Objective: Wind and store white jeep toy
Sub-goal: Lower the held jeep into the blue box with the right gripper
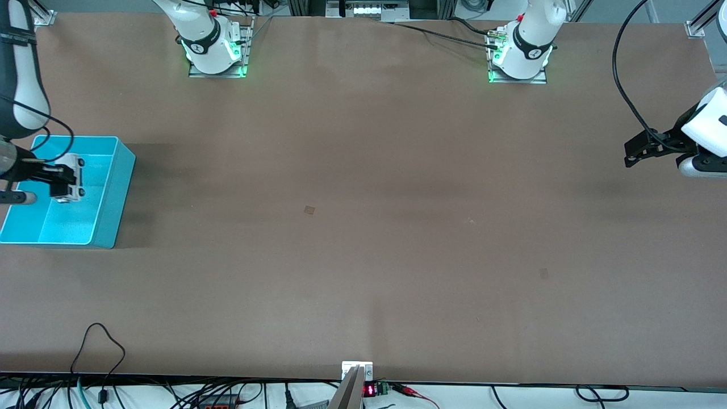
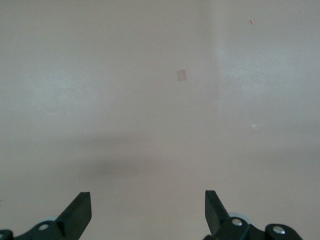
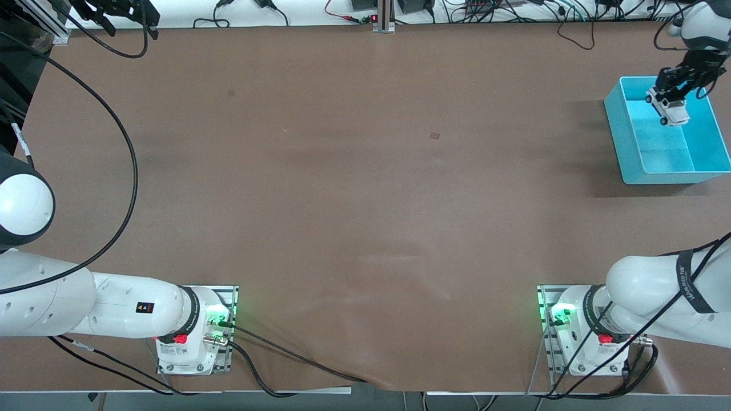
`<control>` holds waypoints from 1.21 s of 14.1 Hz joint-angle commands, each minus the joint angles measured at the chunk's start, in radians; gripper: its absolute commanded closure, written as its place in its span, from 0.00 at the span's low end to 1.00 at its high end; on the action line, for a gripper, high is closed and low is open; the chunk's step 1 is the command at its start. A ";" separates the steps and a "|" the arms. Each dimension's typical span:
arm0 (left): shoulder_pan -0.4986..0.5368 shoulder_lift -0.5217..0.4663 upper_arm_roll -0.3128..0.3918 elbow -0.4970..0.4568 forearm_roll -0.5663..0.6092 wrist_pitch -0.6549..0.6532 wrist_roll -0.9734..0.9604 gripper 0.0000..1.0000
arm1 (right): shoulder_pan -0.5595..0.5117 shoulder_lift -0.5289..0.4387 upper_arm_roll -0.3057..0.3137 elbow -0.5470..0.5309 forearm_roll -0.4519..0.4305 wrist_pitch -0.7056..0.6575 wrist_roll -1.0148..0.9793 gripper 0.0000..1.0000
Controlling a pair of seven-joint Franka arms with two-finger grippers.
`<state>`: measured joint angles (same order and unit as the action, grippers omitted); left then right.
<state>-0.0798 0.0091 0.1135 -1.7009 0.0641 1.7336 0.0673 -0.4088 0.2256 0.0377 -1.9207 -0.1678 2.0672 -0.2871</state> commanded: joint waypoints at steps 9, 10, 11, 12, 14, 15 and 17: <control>0.005 -0.001 0.000 0.018 0.016 -0.034 0.023 0.00 | -0.117 0.095 0.016 -0.153 -0.019 0.297 0.005 1.00; 0.005 -0.001 0.000 0.018 0.016 -0.034 0.023 0.00 | -0.130 0.106 0.016 -0.153 -0.019 0.300 0.003 1.00; 0.005 -0.001 0.000 0.018 0.016 -0.034 0.023 0.00 | -0.140 0.113 0.018 -0.155 -0.019 0.301 -0.004 1.00; 0.006 -0.001 0.000 0.018 0.016 -0.034 0.023 0.00 | -0.146 0.122 0.018 -0.155 -0.016 0.303 -0.010 1.00; 0.005 -0.001 -0.002 0.020 0.017 -0.034 0.023 0.00 | -0.157 0.142 0.018 -0.155 -0.016 0.320 -0.020 1.00; 0.005 -0.001 -0.002 0.020 0.017 -0.034 0.023 0.00 | -0.157 0.150 0.018 -0.155 -0.016 0.321 -0.023 1.00; 0.006 -0.001 -0.002 0.020 0.016 -0.034 0.025 0.00 | -0.157 0.158 0.018 -0.155 -0.016 0.324 -0.023 0.77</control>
<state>-0.0789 0.0091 0.1142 -1.7002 0.0642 1.7219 0.0673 -0.5474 0.3857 0.0380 -2.0700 -0.1687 2.3796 -0.2980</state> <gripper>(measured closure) 0.000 0.498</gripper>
